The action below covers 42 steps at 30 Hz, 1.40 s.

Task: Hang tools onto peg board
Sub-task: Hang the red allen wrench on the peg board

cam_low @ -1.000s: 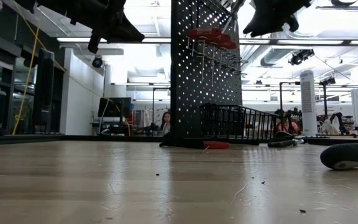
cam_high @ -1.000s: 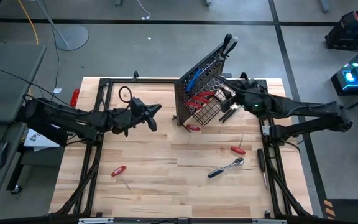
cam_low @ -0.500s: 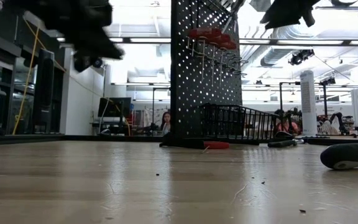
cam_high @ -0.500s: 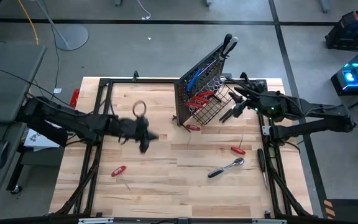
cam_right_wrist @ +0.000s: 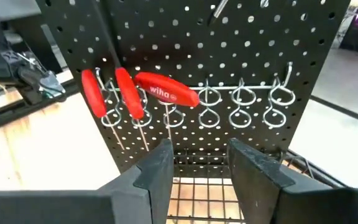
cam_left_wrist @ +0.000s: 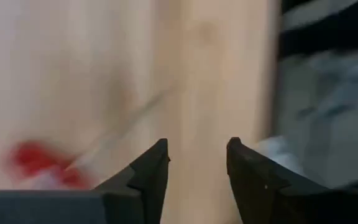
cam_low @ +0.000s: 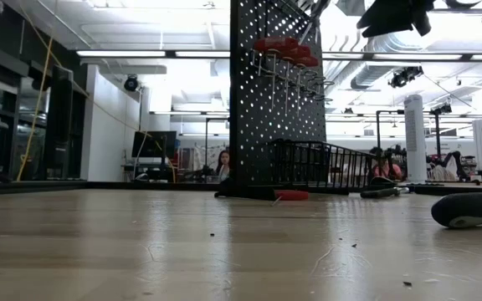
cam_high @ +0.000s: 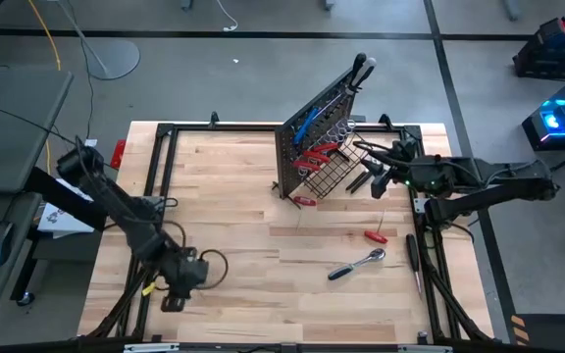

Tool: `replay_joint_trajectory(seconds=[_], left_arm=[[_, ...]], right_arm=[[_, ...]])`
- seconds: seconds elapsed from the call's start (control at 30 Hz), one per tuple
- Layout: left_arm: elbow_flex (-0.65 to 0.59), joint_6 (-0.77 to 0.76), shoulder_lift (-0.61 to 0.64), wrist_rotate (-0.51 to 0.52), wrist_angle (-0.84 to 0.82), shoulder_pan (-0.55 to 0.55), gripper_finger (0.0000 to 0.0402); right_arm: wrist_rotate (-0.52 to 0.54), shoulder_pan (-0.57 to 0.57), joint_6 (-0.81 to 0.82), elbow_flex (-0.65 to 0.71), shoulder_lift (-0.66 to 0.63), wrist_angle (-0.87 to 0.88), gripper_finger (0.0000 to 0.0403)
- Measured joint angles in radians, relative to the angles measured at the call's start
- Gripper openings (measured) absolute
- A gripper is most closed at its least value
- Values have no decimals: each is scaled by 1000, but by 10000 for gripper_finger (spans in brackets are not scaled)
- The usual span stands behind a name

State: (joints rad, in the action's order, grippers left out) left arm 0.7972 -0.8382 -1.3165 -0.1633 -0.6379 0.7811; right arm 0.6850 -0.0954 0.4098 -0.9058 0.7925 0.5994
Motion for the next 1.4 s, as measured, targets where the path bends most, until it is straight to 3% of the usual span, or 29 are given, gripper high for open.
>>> replay_joint_trajectory(seconds=[0.1,0.3,0.67,0.73,0.87,1.07,1.4], left_arm=[[25,140,-50,92,-112,17,156],[22,422,-162,102,-130,10,157],[27,606,-327,155,-165,10,146],[30,614,-353,154,-174,10,117],[29,606,-364,91,-158,-5,19],[53,517,-328,73,-136,-82,2],[253,383,-91,230,-33,-240,0]], right_arm=[[-5,-10,30,0,0,-6,145],[-41,-60,38,0,0,-64,145],[-50,-165,110,-20,0,-88,145],[-47,-180,109,-46,0,-85,145],[-2,-209,103,-129,0,-34,145],[48,-251,47,-274,-1,69,145],[-26,-315,115,-305,1,251,145]])
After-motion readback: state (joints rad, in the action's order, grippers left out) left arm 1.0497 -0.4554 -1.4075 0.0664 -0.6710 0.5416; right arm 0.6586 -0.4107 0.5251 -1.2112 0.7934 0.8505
